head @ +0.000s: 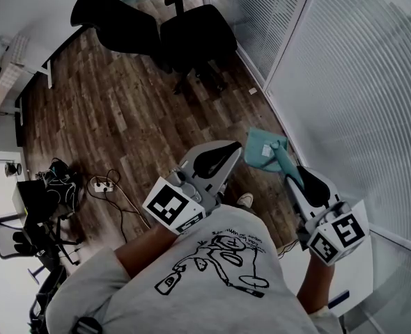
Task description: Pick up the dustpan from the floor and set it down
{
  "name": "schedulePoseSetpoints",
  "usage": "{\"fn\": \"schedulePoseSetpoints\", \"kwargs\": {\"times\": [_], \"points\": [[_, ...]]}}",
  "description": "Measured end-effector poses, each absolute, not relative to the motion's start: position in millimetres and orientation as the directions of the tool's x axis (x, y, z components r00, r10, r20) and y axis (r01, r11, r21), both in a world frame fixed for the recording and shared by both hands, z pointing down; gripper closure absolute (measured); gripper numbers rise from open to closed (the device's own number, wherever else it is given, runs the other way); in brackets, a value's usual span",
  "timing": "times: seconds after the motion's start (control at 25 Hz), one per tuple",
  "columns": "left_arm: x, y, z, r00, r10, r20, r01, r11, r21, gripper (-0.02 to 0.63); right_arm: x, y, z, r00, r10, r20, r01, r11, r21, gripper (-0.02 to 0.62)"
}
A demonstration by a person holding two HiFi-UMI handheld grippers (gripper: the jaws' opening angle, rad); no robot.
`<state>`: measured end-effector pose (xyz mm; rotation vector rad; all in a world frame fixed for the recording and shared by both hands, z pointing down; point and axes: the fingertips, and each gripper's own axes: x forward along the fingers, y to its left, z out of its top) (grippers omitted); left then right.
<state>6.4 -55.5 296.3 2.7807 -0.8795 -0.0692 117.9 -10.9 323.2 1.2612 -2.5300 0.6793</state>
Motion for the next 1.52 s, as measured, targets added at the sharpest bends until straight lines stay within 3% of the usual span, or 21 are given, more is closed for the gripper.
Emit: {"fn": "schedulePoseSetpoints", "kwargs": {"times": [0.6,1.52], "points": [[-1,-58,304,0.816,-0.576,0.051,-0.57,-0.786,0.239,0.604,111,-18,360,-0.6,-0.671,0.435,-0.8,0.51,-0.316,0.485],[-23,-59,346,0.79,-0.593,0.155,-0.612,-0.746,0.262,0.604,117,-52,529,-0.554,-0.645,0.527,-0.833,0.441,-0.336,0.486]]}}
